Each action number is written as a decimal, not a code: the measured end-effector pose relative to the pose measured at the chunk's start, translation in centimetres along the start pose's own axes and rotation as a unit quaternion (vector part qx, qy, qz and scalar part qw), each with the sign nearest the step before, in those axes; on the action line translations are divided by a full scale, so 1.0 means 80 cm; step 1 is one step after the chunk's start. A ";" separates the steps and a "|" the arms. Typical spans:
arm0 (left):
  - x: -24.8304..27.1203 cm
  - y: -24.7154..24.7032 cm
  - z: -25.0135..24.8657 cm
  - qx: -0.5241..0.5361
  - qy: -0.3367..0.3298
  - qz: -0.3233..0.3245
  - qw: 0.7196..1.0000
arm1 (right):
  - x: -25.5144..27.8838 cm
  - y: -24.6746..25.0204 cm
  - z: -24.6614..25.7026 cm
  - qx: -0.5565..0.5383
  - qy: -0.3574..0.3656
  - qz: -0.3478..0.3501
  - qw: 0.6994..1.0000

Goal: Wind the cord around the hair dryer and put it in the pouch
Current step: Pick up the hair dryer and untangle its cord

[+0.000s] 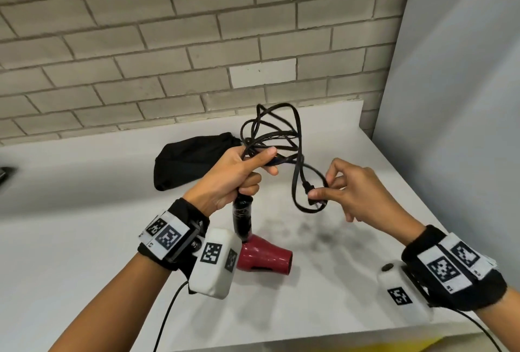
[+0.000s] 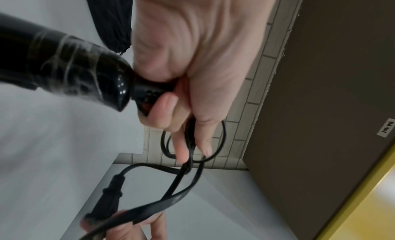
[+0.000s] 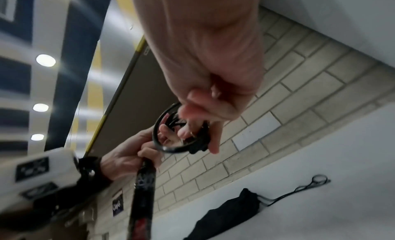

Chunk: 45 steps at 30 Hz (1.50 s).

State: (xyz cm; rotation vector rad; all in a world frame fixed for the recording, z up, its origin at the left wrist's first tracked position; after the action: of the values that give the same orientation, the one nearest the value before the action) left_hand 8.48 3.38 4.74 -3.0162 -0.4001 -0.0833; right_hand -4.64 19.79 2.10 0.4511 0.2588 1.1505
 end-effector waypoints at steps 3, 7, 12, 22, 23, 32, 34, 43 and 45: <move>0.003 0.007 0.000 0.008 -0.003 -0.006 1.000 | 0.000 0.008 -0.018 0.082 0.007 -0.074 0.994; 0.014 0.013 -0.003 0.007 0.001 0.007 1.000 | 0.003 0.038 -0.052 0.095 -0.015 -0.141 0.985; 0.027 0.026 -0.005 -0.013 0.019 0.022 0.999 | 0.016 0.105 -0.093 -0.056 -0.054 -0.205 0.976; 0.053 0.073 -0.020 -0.034 0.012 0.017 0.999 | 0.050 0.181 -0.132 -0.134 -0.074 -0.356 0.922; 0.056 0.084 -0.022 -0.030 0.006 0.000 1.000 | 0.055 0.186 -0.137 -0.143 -0.076 -0.385 0.909; 0.053 0.075 -0.032 -0.072 0.032 0.030 0.996 | 0.036 0.123 -0.149 -0.033 -0.208 -0.044 0.977; 0.047 0.069 -0.039 -0.058 0.011 0.042 0.997 | 0.028 0.108 -0.128 0.059 -0.189 0.020 0.980; 0.025 0.007 -0.063 -0.108 0.018 0.155 0.982 | -0.039 -0.013 0.073 0.009 0.214 0.179 0.960; 0.027 0.008 -0.066 -0.094 0.011 0.152 0.984 | -0.047 -0.046 0.074 -0.010 0.204 0.240 0.949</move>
State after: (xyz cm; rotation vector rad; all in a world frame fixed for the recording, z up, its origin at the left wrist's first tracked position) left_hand 10.50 2.75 10.09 -3.2166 0.0786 -0.1384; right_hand -0.62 13.88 5.49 0.2558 0.5153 1.7244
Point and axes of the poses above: each hand's wrist, its own x-axis away from the middle knuckle, its own y-axis out of the back of the hand, z = x × y, the point moved 3 cm from there along -x, towards the middle knuckle, and after that the axes turned 13 degrees about z, right-handed, at the moved point
